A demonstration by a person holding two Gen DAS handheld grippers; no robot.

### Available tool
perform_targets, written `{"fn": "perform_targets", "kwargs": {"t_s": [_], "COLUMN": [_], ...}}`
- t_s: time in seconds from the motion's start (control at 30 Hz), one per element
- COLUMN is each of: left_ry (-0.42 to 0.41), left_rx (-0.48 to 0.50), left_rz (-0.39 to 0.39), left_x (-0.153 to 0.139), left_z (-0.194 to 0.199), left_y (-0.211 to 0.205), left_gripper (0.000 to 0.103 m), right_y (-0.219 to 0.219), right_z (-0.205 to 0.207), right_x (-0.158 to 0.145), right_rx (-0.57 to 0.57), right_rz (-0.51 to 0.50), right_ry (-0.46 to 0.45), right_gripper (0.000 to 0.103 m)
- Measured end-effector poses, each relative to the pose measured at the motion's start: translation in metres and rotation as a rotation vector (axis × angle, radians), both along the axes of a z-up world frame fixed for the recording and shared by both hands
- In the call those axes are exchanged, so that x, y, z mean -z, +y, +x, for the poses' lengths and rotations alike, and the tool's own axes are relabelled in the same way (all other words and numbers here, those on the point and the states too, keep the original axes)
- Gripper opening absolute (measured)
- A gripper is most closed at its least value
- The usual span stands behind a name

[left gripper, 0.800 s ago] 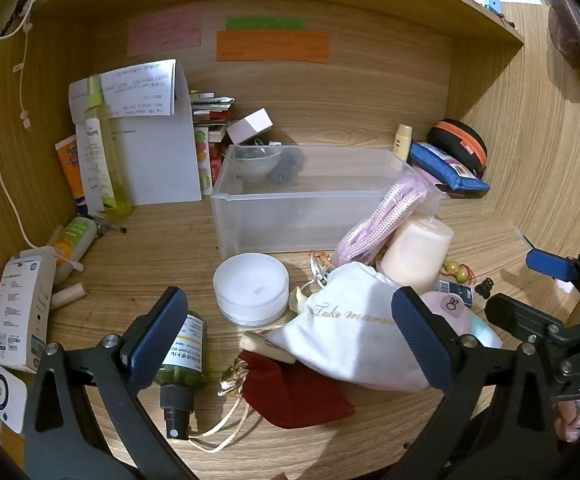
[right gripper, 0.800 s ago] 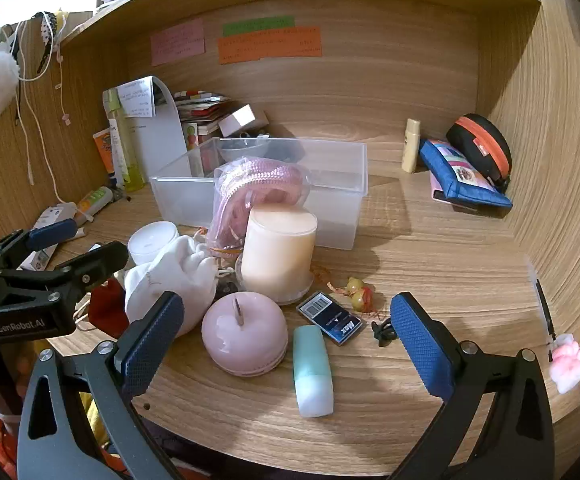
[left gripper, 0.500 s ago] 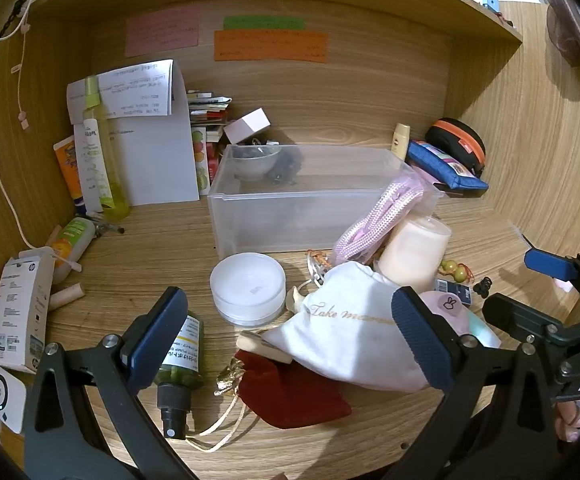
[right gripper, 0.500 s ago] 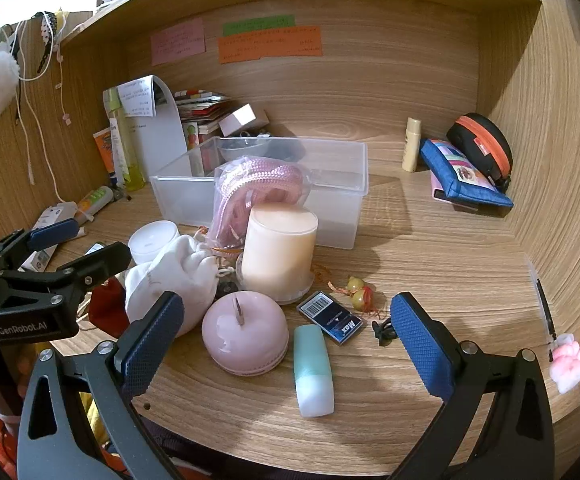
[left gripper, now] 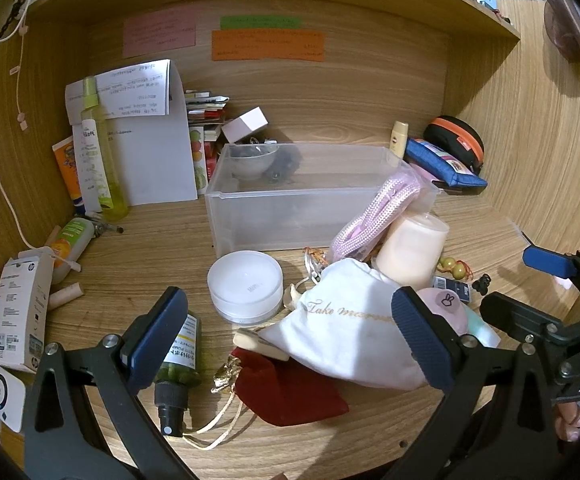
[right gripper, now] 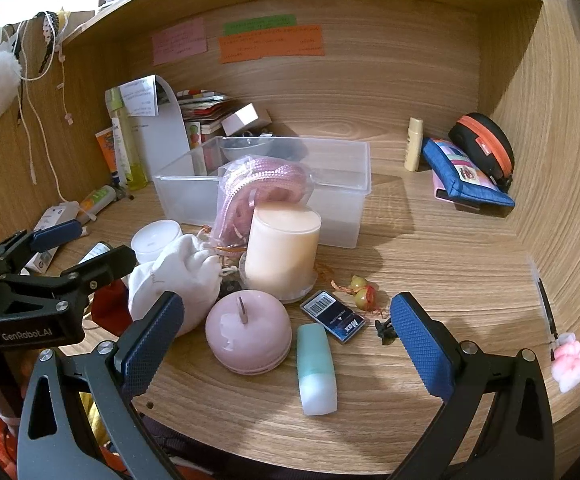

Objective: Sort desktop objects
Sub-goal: 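Move left tool to the white round container while right tool approaches the cream candle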

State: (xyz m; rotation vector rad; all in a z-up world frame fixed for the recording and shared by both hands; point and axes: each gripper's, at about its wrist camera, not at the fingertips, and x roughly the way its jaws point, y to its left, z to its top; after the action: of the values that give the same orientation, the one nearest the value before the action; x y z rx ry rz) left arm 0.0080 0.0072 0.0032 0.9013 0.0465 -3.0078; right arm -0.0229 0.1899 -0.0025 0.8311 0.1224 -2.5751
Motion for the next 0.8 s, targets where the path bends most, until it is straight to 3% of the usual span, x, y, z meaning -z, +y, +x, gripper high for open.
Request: {"fn": "perform_targets", "kwargs": {"t_s": [0.57, 0.8], "left_ry": [-0.008, 0.018], "left_rx": [0.000, -0.019], "left_rz": [0.010, 0.048], "left_x": [0.003, -0.003], "left_z": [0.000, 0.007], "left_y": [0.000, -0.010], "left_gripper": [0.103, 0.103], "right_y": [0.001, 0.002], "right_z": [-0.002, -0.002], "right_x": [0.000, -0.001], "right_rx": [-0.001, 0.005], "right_rz": [-0.001, -0.002], "right_ry": [-0.009, -0.009], "right_gripper": [0.103, 0.103]}}
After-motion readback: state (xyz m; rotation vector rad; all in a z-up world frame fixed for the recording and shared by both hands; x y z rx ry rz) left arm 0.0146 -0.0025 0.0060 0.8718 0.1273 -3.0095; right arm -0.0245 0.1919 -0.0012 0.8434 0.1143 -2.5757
